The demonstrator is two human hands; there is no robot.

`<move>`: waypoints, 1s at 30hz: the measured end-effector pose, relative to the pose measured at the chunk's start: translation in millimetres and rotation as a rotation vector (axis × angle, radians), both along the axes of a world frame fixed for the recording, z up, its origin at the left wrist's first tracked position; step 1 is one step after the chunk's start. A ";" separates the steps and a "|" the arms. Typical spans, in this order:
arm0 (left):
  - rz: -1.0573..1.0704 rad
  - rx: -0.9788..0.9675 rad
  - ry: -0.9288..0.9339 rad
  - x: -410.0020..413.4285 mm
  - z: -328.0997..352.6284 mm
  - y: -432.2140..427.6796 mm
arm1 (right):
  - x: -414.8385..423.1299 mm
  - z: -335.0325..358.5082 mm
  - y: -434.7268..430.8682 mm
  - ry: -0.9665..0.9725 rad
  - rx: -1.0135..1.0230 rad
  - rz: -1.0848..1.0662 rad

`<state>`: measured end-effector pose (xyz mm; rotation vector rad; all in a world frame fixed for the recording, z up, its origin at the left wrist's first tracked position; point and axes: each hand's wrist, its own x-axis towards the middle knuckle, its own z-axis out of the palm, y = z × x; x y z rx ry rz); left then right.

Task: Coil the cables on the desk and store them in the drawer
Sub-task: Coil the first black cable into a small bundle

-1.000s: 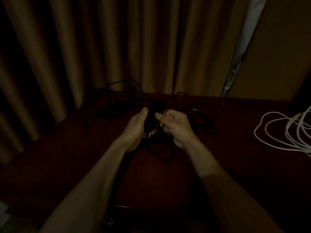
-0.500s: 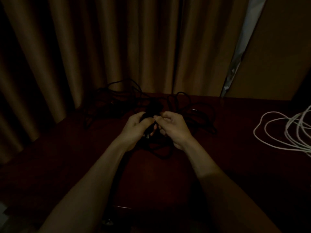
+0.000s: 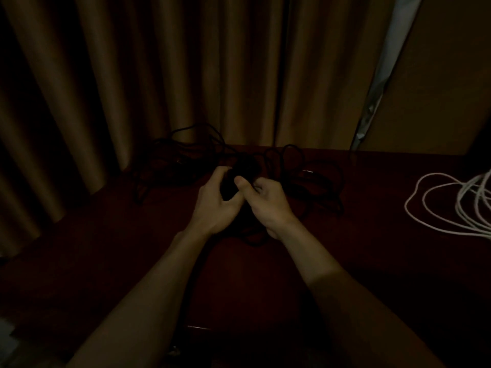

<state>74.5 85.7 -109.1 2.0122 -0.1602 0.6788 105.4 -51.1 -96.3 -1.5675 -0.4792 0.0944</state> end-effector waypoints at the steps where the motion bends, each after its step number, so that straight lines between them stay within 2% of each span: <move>1: -0.051 -0.022 0.028 -1.0 0.9 2.8 | 1.9 2.2 -5.5 0.018 0.021 0.022; 6: -0.227 -0.352 0.221 -2.2 7.2 5.6 | 12.3 3.2 -24.8 0.072 0.012 0.145; 10: -0.327 -0.435 0.363 -4.3 10.3 9.5 | 10.1 1.9 -26.2 0.085 -0.009 0.195; 12: -0.351 -0.344 0.347 -7.2 10.0 9.1 | 10.3 1.6 -26.6 0.104 -0.029 0.201; 18: -0.280 -0.083 0.103 -2.9 3.7 11.1 | 14.9 -0.1 -23.0 0.162 -0.029 0.124; 23: 0.021 0.171 0.011 2.5 -3.7 10.0 | 11.5 0.2 -17.7 0.171 -0.133 0.122; 27: 0.210 0.207 -0.067 2.8 -8.4 -0.2 | 0.4 -8.8 2.1 0.007 -0.213 -0.053; 30: 0.240 0.178 -0.076 2.0 -7.0 -6.9 | 4.7 -8.5 3.9 0.070 -0.105 -0.056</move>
